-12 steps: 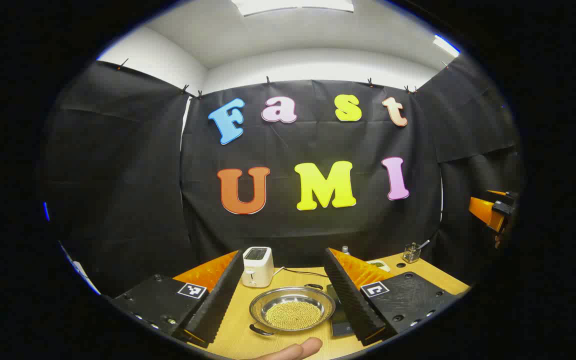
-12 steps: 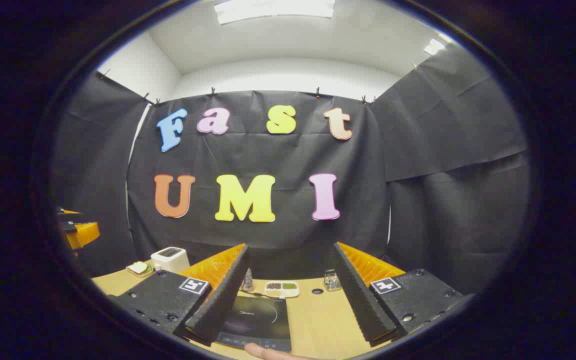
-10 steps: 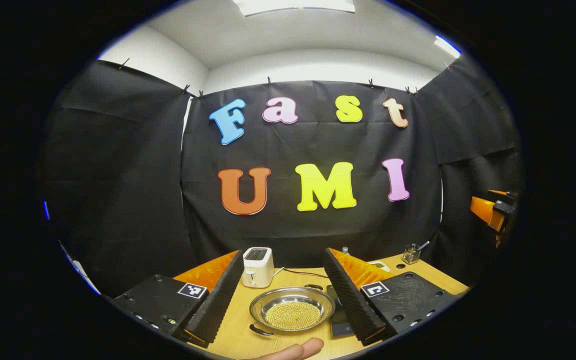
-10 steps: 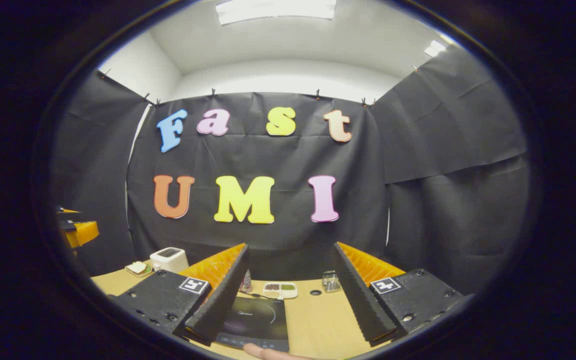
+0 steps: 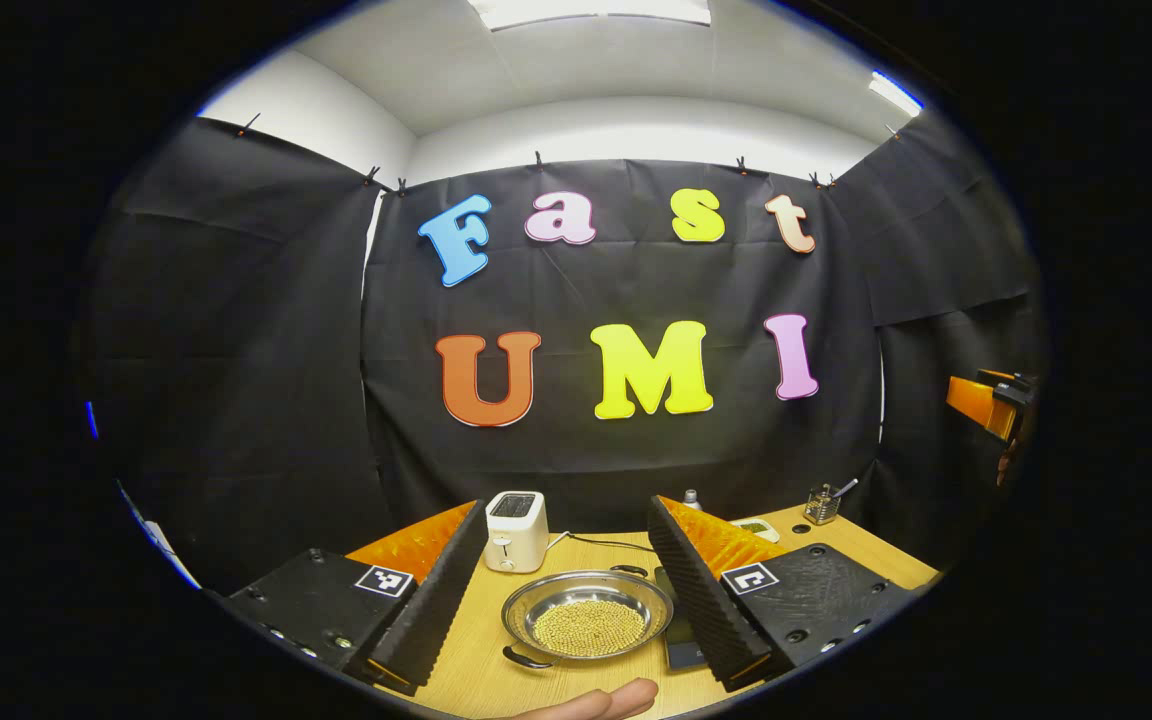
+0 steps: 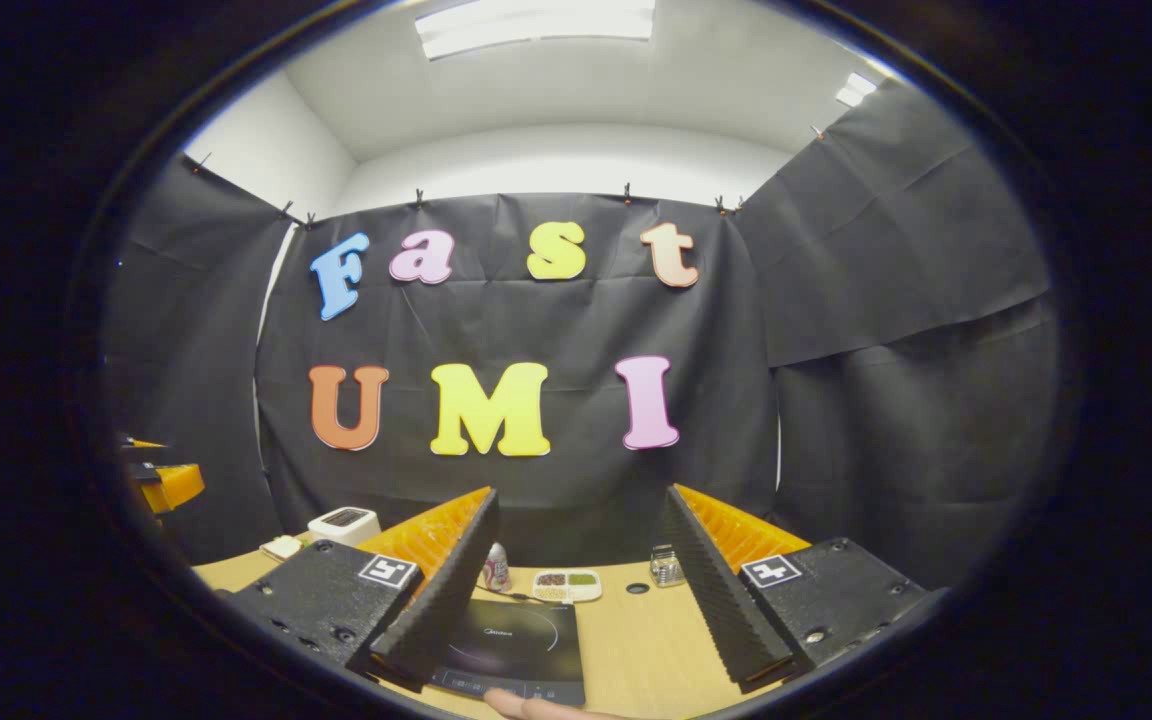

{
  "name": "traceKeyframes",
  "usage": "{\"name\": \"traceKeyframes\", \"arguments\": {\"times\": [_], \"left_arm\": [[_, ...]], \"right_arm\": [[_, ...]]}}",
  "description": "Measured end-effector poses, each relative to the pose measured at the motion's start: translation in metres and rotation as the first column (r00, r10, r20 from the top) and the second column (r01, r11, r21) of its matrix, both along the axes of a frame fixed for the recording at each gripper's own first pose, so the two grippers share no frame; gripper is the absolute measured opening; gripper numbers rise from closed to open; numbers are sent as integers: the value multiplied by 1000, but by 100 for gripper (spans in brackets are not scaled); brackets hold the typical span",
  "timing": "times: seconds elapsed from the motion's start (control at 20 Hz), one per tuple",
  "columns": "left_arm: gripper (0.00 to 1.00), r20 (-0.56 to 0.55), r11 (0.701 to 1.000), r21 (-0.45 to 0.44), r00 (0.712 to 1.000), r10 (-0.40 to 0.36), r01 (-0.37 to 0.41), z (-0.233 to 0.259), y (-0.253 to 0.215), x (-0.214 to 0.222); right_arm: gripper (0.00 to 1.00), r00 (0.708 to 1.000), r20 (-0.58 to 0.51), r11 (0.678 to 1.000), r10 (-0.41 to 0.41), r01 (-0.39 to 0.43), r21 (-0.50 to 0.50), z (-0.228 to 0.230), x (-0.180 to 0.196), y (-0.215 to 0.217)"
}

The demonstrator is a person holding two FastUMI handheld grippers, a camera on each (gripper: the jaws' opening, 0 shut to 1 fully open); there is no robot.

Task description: First push the handle of the pot to place it horizontally, then grasp the pot with both hands and set it on the induction cooktop.

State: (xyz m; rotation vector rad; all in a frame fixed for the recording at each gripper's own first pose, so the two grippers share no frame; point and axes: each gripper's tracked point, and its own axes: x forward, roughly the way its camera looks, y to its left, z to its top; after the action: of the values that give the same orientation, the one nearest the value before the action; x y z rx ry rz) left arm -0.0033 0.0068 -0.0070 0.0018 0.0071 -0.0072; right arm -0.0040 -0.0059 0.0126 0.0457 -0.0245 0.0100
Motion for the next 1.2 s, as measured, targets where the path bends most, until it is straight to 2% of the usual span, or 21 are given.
{"name": "traceKeyframes", "arguments": {"times": [0.3, 0.55, 0.65, 0.7, 0.75, 0.8, 0.85, 0.9, 0.95, 1.0, 1.05, 1.1, 1.2], "left_arm": [[96, -39, 1000, 19, 999, 21, -20, -29, 12, 10], [96, -153, 997, 63, 987, 44, -34, -81, 20, 22], [96, -198, 996, 87, 980, 21, -4, -103, 12, 24], [89, -223, 996, 82, 975, -1, 20, -114, 8, 24], [90, -248, 997, 67, 968, -31, 49, -124, 0, 26], [71, -274, 997, 46, 960, -53, 68, -134, -3, 24], [66, -288, 997, 29, 956, -59, 70, -141, -5, 22], [69, -299, 997, 21, 952, -62, 71, -146, -5, 21], [61, -307, 998, 19, 950, -57, 66, -152, -2, 21], [40, -324, 997, 12, 943, -70, 79, -161, -6, 24], [43, -343, 997, 4, 937, -72, 79, -170, -6, 23], [30, -358, 996, -4, 930, -83, 87, -175, -6, 23], [18, -378, 996, -23, 921, -90, 88, -188, -5, 23]], "right_arm": [[100, 1000, 14, 1000, 27, -27, 7, 4, -4, 5], [100, 1000, -2, 1000, 27, -27, 14, -2, -5, 7], [100, 1000, -10, 1000, 28, -28, 10, -5, -6, 6], [100, 999, -10, 999, 31, -31, 12, -5, -4, 7], [100, 999, -11, 999, 30, -30, 15, -5, -4, 6], [100, 1000, -14, 999, 28, -28, 17, -7, -3, 6], [100, 999, -17, 999, 28, -27, 18, -8, -2, 6], [100, 999, -21, 999, 28, -28, 20, -9, -2, 6], [100, 999, -26, 999, 31, -31, 22, -10, -3, 6], [100, 999, -32, 999, 35, -34, 23, -12, -2, 8], [100, 999, -37, 999, 38, -37, 22, -14, -2, 9], [100, 998, -41, 999, 37, -37, 19, -15, -2, 7], [100, 999, -42, 1000, 27, -26, 9, -17, 0, 5]]}}
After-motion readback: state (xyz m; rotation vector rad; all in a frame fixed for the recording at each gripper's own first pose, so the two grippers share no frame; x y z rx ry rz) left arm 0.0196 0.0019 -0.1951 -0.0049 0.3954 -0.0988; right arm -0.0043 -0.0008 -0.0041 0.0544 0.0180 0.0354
